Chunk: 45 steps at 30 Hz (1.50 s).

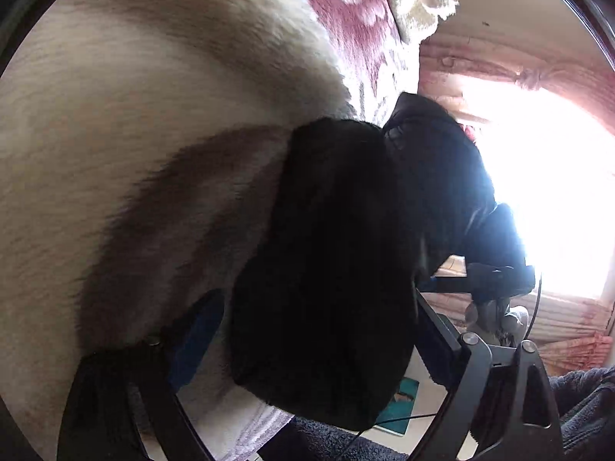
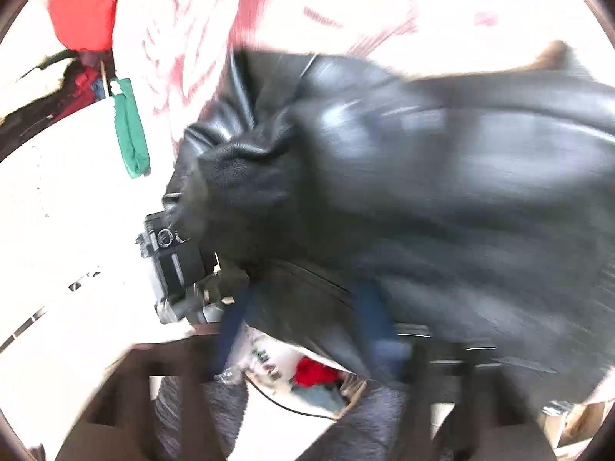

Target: Fold large clothes

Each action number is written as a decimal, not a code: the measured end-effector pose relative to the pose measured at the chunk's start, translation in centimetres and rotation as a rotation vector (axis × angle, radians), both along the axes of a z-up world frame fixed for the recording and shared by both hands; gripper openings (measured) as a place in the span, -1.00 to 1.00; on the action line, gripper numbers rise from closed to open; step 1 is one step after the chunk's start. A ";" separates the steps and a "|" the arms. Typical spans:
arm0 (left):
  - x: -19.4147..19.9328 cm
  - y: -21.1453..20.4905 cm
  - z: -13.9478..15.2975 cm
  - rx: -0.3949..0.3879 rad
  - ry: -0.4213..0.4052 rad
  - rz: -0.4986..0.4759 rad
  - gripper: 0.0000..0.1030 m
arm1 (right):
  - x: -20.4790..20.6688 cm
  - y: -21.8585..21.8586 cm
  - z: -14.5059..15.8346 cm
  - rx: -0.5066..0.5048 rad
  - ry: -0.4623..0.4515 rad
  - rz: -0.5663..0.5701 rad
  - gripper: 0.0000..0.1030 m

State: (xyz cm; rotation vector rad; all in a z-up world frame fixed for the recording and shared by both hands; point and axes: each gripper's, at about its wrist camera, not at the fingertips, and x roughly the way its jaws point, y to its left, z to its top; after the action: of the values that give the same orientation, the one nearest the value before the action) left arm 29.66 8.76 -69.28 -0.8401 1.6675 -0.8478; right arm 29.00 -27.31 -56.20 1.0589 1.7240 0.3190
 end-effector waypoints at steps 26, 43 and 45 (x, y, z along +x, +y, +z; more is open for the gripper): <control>1.0 -3.6 6.1 0.097 -0.204 -0.003 -0.07 | -13.0 -9.6 -7.9 0.183 -0.190 -0.426 -0.20; 11.3 -2.5 22.6 0.012 -0.361 0.201 -0.07 | -0.2 -16.2 12.7 0.148 -0.429 -0.310 -0.33; 15.4 -3.1 24.0 -0.005 -0.405 0.230 -0.07 | 4.4 -18.1 15.0 0.135 -0.482 -0.286 -0.33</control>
State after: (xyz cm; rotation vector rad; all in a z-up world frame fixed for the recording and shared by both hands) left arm 45.07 5.61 -45.27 -0.7856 1.1918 -0.8003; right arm 33.38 -45.43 -41.16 1.1949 1.1193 0.4686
